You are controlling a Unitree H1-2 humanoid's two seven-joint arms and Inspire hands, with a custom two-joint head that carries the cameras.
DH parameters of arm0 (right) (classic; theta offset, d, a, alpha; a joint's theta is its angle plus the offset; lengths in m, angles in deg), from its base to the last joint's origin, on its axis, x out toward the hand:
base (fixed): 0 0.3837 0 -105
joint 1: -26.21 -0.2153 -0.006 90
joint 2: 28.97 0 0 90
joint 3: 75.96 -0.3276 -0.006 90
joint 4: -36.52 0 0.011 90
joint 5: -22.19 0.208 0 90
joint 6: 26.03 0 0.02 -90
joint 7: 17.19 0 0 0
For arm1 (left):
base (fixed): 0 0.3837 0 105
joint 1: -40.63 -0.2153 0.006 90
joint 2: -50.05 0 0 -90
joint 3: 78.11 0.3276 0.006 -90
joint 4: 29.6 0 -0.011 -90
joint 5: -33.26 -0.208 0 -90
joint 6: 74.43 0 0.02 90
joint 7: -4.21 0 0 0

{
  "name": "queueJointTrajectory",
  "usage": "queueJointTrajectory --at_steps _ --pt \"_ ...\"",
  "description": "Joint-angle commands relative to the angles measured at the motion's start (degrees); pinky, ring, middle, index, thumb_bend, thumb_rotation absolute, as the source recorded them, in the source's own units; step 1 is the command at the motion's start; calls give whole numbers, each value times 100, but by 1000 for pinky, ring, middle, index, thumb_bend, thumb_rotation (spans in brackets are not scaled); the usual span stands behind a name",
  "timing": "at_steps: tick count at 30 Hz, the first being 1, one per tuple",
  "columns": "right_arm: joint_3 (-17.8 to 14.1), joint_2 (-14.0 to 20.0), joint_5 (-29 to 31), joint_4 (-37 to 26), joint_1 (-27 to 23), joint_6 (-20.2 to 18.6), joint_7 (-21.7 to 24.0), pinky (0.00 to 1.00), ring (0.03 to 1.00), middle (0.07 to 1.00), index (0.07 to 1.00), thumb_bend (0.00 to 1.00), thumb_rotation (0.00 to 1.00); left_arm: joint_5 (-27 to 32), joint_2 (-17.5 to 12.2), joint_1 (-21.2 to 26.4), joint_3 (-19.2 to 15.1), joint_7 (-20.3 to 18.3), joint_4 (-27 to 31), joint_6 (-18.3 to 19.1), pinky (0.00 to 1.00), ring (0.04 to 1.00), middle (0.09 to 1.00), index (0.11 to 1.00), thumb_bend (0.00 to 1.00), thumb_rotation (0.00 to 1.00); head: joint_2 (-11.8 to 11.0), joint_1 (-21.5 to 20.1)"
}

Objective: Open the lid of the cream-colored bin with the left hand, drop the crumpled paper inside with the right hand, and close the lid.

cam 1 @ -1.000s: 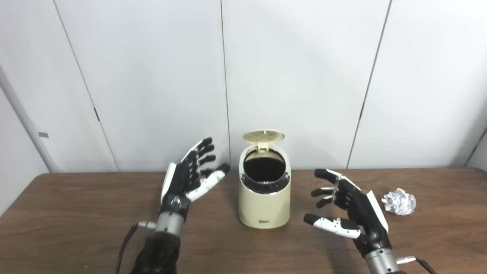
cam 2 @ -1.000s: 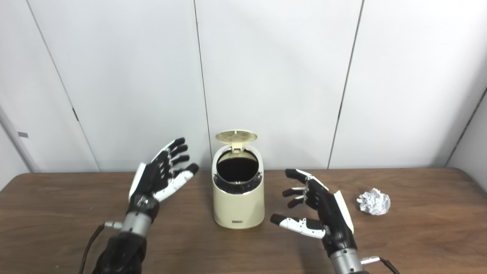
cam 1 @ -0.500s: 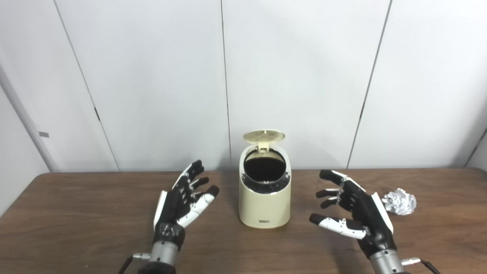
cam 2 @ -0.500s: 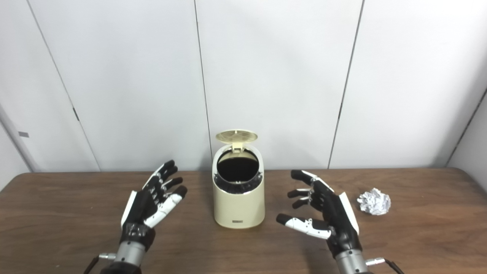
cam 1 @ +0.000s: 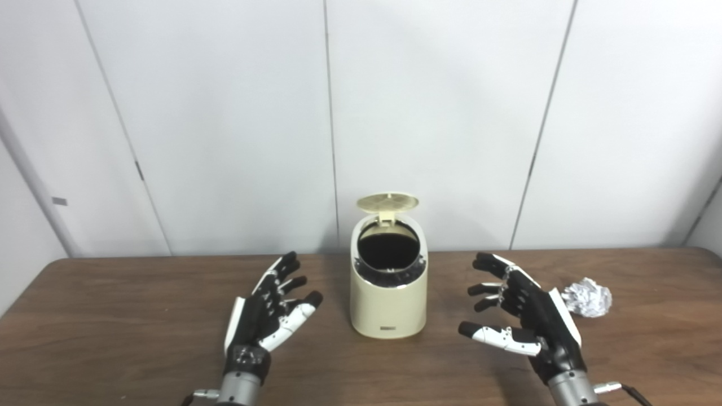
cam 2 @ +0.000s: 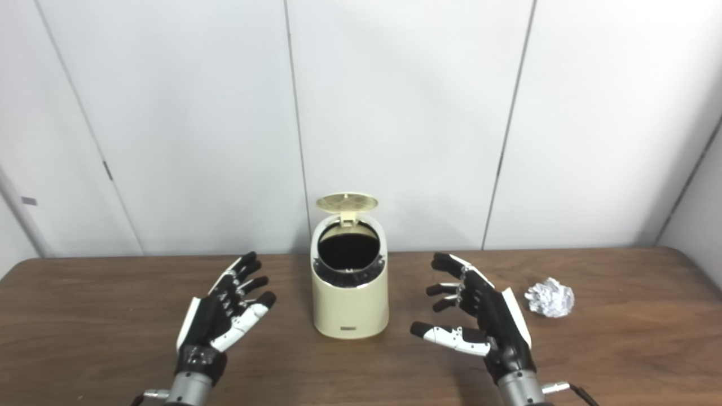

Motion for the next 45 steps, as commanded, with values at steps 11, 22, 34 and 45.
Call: queueJointTrajectory --at_steps 11,22,34,45 --pt "319 1826 -1915 -687 -849 -1551 567 549 695 826 786 822 189 -2 -210 122 -54 -15 70 -94 638 823 896 935 688 311 -262 -1191" --pt "918 2942 -3560 -1056 -1590 -2943 1721 690 828 852 796 878 59 4 -440 173 -51 -120 -95 -261 677 841 918 953 581 255 -495 -1804" --pt "1514 3468 -4679 -390 -2320 -2900 2673 645 792 870 801 870 84 89 -466 177 -82 -224 -33 -260 687 849 929 964 536 187 -477 -1879" --pt "1764 3357 -5101 202 -2670 -2970 3196 619 827 878 793 896 134 78 -472 167 -70 -244 34 -181 689 852 929 951 503 167 -433 -1855"
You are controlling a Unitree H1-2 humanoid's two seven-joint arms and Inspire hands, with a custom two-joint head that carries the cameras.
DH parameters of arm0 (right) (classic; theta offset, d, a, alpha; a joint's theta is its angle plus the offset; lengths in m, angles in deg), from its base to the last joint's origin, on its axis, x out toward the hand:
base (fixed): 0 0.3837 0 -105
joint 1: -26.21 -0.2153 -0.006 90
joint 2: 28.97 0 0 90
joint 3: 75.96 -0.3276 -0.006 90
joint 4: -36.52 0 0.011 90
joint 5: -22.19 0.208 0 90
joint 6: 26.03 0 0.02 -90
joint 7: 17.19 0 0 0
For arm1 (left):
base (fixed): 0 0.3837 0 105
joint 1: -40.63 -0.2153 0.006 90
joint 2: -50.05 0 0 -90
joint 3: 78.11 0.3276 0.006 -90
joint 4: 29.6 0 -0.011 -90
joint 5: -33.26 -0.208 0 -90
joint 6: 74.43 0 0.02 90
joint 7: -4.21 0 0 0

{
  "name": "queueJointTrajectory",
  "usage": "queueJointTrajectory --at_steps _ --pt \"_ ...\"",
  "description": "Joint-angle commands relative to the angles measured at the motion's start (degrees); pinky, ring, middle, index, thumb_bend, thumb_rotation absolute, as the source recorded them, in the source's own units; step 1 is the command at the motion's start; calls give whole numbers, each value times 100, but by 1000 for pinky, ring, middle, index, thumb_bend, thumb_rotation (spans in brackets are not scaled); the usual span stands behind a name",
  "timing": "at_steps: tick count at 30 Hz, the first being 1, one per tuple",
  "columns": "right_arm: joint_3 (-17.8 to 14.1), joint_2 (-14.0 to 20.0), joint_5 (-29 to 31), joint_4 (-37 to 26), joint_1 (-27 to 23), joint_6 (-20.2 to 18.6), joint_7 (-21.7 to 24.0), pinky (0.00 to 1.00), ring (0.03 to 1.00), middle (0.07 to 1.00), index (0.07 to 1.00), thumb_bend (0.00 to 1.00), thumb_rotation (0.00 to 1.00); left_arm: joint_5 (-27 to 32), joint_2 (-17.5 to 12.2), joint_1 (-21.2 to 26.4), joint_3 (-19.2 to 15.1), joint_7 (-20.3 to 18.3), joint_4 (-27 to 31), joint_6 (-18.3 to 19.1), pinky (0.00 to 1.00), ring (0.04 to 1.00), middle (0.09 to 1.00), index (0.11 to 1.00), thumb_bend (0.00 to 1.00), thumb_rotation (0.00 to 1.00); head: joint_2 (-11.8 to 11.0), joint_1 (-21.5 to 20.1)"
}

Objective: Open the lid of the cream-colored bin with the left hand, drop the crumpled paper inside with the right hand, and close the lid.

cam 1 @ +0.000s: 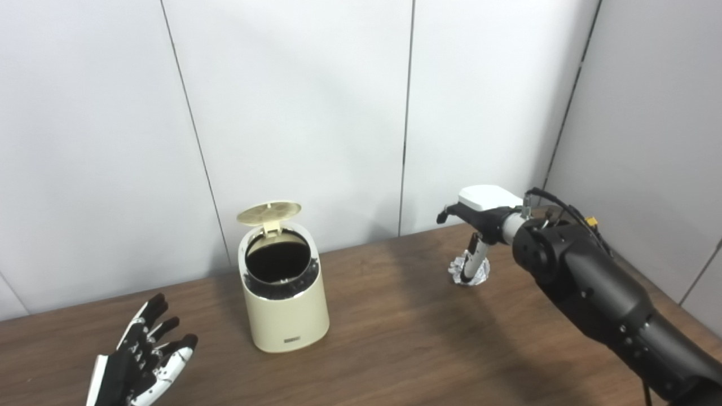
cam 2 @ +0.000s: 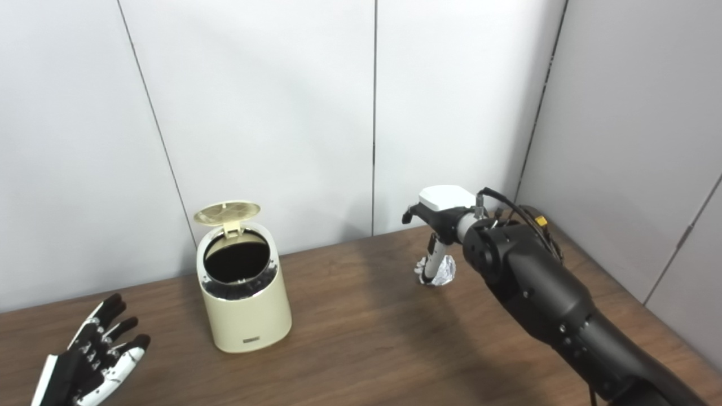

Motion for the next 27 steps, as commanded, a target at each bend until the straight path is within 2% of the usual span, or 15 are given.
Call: queueJointTrajectory --at_steps 1,4,9,11,16,20,24,27 --pt "-54 31 -187 84 -312 3 -198 604 831 878 789 897 145 -1 -43 189 -9 -4 192 -142 692 853 929 949 510 174 -2 -2" --pt "-77 -64 -224 341 -370 -23 -199 602 834 887 789 888 163 -26 -42 181 0 9 252 -63 690 849 920 942 521 175 2 8" --pt "-157 -194 -32 761 -425 26 -321 664 856 903 797 886 152 -34 -60 167 10 -6 298 -41 694 847 917 934 517 164 10 -10" --pt "-130 -223 -27 926 -444 67 -386 686 854 907 795 885 145 6 -52 161 -2 -16 317 -20 699 852 921 935 509 160 27 -1" --pt "17 -268 -78 1299 -497 90 -463 646 842 920 810 882 118 -9 -41 156 2 -7 384 44 702 855 923 937 484 102 47 40" --pt "120 -295 -54 1572 -491 164 -615 631 830 912 833 887 123 -24 -48 152 0 1 406 69 703 853 921 936 501 129 52 70" --pt "158 -326 -16 1643 -452 138 -608 694 849 916 853 860 103 -23 -64 160 -3 -8 411 68 684 843 914 929 503 134 69 59" --pt "158 -323 57 1745 -435 230 -652 681 808 875 811 839 86 -3 -74 158 -7 -25 433 99 686 847 917 929 499 139 92 52"
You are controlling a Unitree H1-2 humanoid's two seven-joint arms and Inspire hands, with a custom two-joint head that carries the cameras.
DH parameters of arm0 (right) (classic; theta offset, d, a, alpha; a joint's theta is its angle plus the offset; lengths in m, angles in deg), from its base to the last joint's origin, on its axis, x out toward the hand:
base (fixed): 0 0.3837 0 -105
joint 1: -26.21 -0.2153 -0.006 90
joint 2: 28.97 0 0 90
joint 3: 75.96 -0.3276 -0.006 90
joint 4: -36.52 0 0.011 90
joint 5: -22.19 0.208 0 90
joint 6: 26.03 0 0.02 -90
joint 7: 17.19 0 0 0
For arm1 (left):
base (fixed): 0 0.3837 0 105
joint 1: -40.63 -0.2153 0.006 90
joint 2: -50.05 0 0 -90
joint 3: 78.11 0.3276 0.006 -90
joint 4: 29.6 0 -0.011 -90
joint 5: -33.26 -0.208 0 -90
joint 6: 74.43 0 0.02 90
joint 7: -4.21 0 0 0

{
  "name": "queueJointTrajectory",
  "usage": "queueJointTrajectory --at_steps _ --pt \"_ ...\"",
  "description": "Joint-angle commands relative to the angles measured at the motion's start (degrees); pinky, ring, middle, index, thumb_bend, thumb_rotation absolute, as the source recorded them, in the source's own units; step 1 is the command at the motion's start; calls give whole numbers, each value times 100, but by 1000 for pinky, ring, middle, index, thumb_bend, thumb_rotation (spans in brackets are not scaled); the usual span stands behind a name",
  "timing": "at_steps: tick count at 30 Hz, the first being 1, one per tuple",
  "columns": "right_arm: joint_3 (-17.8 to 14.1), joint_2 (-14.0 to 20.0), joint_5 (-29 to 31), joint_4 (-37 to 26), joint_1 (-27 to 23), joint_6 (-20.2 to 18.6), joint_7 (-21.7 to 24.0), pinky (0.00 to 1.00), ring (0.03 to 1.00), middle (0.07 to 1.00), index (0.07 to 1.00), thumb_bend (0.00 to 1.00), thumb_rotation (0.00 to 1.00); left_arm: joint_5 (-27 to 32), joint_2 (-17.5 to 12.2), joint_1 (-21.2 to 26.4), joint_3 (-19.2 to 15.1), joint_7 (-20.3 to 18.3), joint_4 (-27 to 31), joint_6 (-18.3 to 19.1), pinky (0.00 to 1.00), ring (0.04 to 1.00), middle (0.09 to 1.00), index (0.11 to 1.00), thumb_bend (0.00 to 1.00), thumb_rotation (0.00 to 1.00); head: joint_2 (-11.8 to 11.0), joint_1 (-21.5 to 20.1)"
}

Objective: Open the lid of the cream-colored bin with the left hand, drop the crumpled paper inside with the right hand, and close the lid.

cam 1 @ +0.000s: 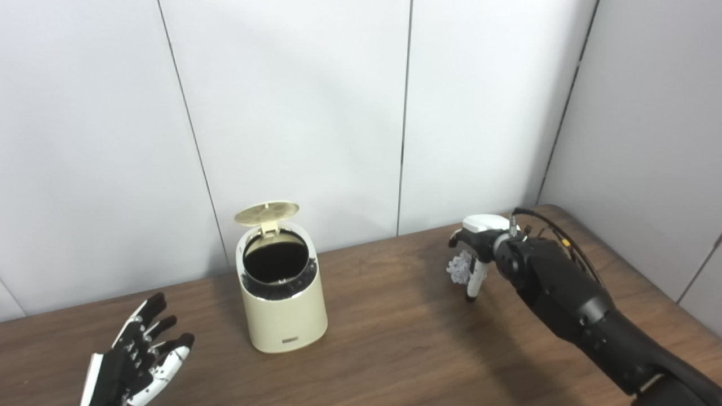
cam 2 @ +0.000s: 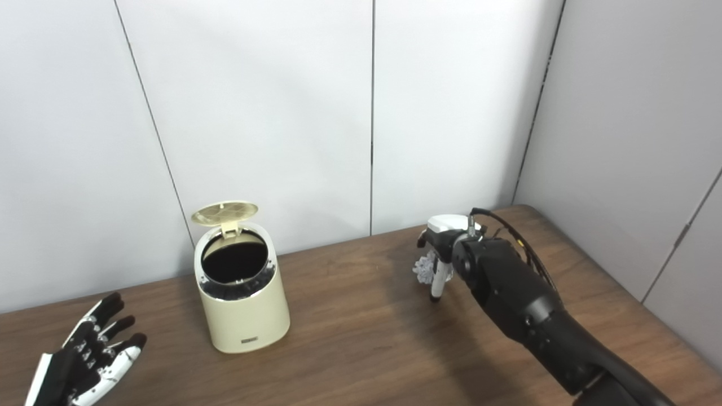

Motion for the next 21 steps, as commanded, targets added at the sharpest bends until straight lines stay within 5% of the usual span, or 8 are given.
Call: queueJointTrajectory --at_steps 1,11,12,14,21 --pt "-44 126 14 -44 -240 108 -226 672 800 867 802 837 84 -1 -69 161 -17 -13 217 -110 688 849 918 930 500 144 14 -6" --pt "-180 167 344 -39 -85 362 -544 558 636 700 663 784 0 -39 -65 165 -14 7 185 -104 690 847 918 930 504 116 48 10" --pt "-216 151 387 -28 -64 388 -644 550 608 667 581 654 60 -66 -75 167 -4 9 175 -118 688 846 918 930 502 112 56 13" --pt "-253 136 444 -57 -14 457 -801 483 534 504 519 556 12 -82 -90 166 5 0 153 -136 684 842 916 929 507 131 65 11" --pt "-272 92 493 -30 13 545 -1161 462 434 482 496 520 0 -11 -78 163 -6 -26 136 -130 691 845 916 921 531 179 96 39"
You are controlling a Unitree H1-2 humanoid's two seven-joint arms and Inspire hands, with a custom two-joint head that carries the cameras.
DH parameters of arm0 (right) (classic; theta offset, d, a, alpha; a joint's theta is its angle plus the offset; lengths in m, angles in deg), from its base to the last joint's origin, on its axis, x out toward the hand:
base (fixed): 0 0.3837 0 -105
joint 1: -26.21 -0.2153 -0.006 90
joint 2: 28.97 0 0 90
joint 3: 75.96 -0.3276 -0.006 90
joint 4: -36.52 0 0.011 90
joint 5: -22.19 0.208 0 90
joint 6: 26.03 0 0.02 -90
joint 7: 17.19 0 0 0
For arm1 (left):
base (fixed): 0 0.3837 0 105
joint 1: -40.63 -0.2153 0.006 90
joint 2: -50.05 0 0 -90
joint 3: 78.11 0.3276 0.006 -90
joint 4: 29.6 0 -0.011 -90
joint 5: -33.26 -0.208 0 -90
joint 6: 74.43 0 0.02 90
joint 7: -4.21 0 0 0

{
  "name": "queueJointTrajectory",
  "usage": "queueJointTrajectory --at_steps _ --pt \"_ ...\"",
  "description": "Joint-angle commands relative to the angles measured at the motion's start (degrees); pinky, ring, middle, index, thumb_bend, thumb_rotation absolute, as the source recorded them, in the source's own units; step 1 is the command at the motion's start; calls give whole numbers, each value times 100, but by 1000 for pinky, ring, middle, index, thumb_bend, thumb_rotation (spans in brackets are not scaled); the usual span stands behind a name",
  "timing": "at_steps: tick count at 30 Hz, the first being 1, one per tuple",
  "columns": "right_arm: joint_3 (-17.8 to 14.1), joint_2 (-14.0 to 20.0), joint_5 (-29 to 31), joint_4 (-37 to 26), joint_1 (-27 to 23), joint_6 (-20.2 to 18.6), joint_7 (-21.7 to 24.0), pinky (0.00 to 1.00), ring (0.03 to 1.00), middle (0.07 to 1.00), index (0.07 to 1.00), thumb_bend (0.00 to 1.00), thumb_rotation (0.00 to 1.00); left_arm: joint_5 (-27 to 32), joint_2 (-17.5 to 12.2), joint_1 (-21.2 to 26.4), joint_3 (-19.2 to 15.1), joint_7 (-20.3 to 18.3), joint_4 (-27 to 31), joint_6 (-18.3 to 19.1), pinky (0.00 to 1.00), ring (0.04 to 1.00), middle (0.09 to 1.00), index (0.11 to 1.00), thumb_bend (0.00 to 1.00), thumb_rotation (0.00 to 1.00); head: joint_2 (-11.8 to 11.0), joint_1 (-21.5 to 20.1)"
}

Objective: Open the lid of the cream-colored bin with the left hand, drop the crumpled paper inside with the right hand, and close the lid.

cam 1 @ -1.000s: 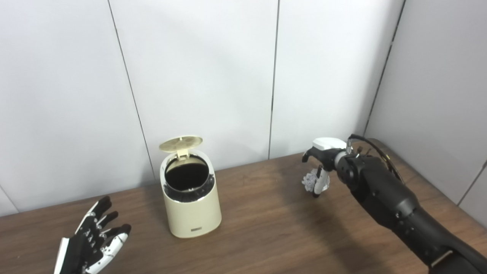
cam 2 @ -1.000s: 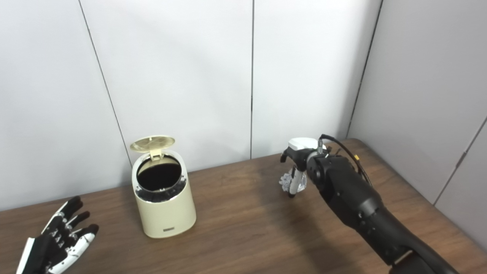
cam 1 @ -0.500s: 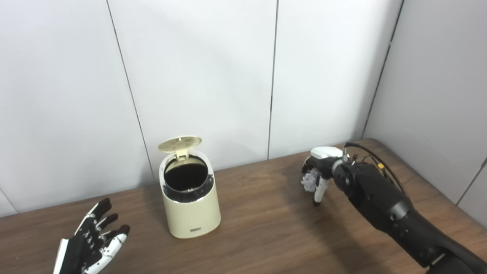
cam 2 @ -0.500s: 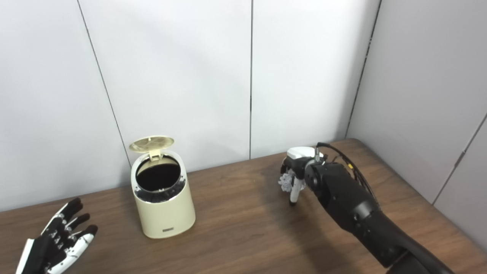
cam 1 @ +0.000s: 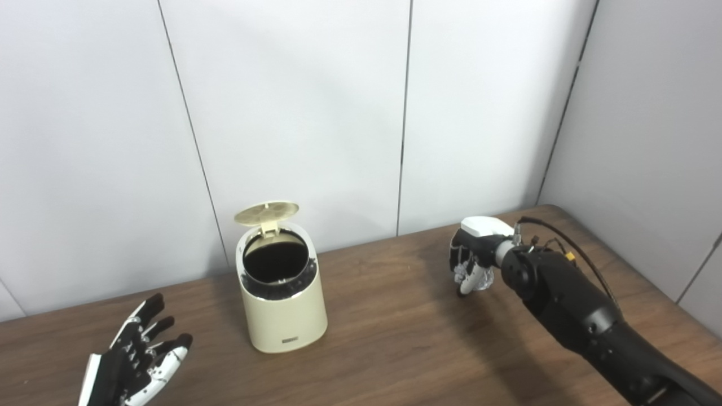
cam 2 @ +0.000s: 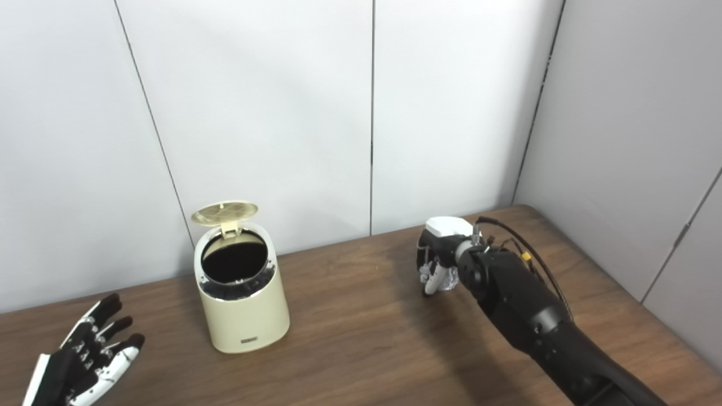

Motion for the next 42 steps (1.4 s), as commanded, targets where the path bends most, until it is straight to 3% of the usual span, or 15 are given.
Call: queueJointTrajectory --at_steps 1,10,16,23,28,36,42 --pt "-114 110 -28 -83 -252 49 -259 466 432 479 498 520 0 9 -48 163 -7 -19 124 -154 691 845 915 920 532 179 10 0" --pt "-328 48 42 -423 -184 -148 -437 467 421 511 479 519 0 -36 -22 160 21 4 138 -148 677 838 911 912 536 159 33 72" --pt "-486 122 201 -942 -84 200 -586 429 411 515 485 518 0 -94 -12 158 50 26 125 -164 684 835 910 907 535 158 39 208" --pt "-576 85 427 -1838 -135 309 -330 478 466 522 447 517 0 -271 53 154 94 132 53 -167 659 814 892 894 562 189 50 433" --pt "-460 29 520 -2201 -205 469 -94 420 428 508 480 519 0 -245 126 150 100 132 -4 -205 664 816 888 887 592 207 45 604" --pt "-355 -347 569 -2935 -292 380 358 367 410 497 498 519 0 -327 244 144 131 192 -93 -293 669 810 879 875 662 280 65 973" --pt "-275 -681 517 -3287 -408 391 556 341 397 467 513 519 0 -358 330 174 164 234 -183 -386 682 804 871 865 658 270 83 1193"
